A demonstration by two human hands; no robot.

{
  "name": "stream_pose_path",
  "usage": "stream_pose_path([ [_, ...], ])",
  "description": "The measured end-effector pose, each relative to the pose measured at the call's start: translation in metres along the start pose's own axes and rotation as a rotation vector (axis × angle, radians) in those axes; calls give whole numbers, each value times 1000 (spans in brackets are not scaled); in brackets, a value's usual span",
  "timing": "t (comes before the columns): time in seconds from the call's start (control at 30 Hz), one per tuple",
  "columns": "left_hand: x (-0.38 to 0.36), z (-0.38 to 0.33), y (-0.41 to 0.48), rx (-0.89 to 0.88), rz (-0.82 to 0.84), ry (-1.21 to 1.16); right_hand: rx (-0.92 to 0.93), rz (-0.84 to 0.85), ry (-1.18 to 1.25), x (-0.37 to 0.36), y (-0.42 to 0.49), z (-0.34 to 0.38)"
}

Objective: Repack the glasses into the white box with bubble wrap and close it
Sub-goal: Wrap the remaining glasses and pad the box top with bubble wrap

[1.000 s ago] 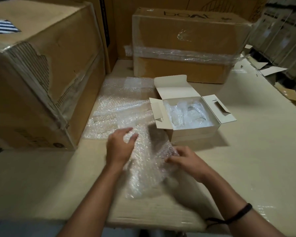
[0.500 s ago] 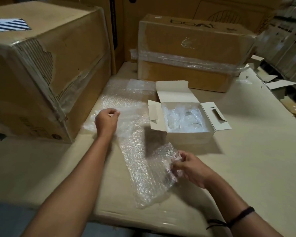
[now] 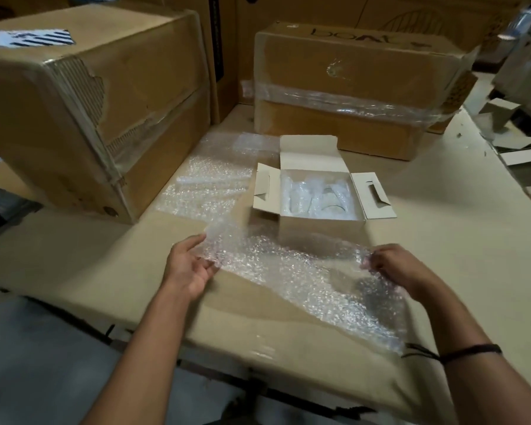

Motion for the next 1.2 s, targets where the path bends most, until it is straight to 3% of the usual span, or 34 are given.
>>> stream_pose_path([
  [0.1, -7, 13, -7, -135, -156, 115, -13, -11, -220, 19, 11, -11],
  [0.23, -7, 32, -25, -410, -218, 359, 64, -315, -816, 10, -6, -16],
  [0.3, -2, 36, -31, -503, -238, 410, 183, -396, -865, -11, -24, -12],
  [0.5, 10, 34, -46, -594, -313, 427, 346, -121, -876, -74, -39, -37],
  [0.6, 0, 37, -57, -579, -131, 425, 330, -88, -865, -77, -37, -46],
  [0.73, -15, 71, -77, -636, 126, 678, 335, -117, -758, -75, -35, -41],
  [0.83, -27, 94, -88, -732, 244, 838, 410, -346, -308, -67, -46, -22],
  [0.87, -30, 98, -90, -798, 276, 916, 398, -338, -146, -65, -50, -13],
  [0.93, -34, 106, -88, -893, 349, 1016, 338, -165, 83, -67, -54, 8],
  [1.03, -35, 111, -85, -963, 439, 1058, 211, 43, 242, -76, -50, 27],
  [1.2, -32, 102, -86, -1139, 535, 1108, 139, -96, 234, -65, -35, 29],
])
Point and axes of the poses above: each hand's wrist, its own y-axis towards the middle knuckle, its own x-axis out of the back of the hand, z = x × y, the point moved 2 cm from there along y, towards the middle knuckle, and after that the axes turned 4 degrees about -x, right-handed, at the moved point
